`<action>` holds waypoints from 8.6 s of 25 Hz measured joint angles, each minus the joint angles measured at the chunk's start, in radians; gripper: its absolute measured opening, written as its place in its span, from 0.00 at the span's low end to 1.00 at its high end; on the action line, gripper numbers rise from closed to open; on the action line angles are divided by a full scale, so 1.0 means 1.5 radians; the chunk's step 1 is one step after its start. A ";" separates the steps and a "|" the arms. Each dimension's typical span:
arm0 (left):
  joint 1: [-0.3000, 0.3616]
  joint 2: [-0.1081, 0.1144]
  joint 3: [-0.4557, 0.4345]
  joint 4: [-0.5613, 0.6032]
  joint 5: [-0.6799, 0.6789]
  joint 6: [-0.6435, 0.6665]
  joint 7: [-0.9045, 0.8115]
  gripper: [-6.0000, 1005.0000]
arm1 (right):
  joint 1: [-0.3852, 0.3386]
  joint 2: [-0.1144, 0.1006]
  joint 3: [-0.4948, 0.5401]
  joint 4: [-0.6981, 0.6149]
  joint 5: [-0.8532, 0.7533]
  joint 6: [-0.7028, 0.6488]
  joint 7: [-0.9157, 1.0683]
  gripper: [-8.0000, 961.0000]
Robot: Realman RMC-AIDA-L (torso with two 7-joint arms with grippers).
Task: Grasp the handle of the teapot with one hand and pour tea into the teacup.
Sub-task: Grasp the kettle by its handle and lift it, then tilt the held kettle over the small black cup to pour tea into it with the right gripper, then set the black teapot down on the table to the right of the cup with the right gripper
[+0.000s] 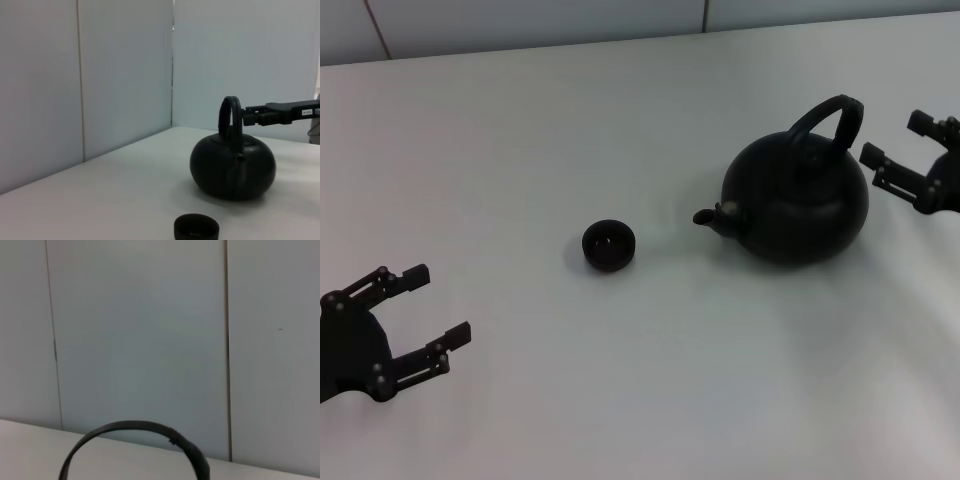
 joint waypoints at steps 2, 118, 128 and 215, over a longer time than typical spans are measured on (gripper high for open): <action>0.001 -0.001 -0.007 0.000 0.000 0.000 0.000 0.81 | 0.015 -0.003 -0.017 -0.005 -0.001 0.022 0.014 0.84; 0.008 -0.006 -0.021 -0.018 -0.001 0.002 -0.004 0.81 | 0.239 0.006 -0.233 0.021 0.059 0.141 -0.309 0.09; 0.004 -0.006 -0.021 -0.018 -0.001 0.002 -0.006 0.81 | 0.241 0.007 -0.250 0.020 0.059 0.140 -0.343 0.09; 0.010 -0.005 -0.022 -0.017 -0.002 0.017 -0.015 0.81 | -0.003 0.007 -0.296 0.026 0.254 0.125 -0.011 0.20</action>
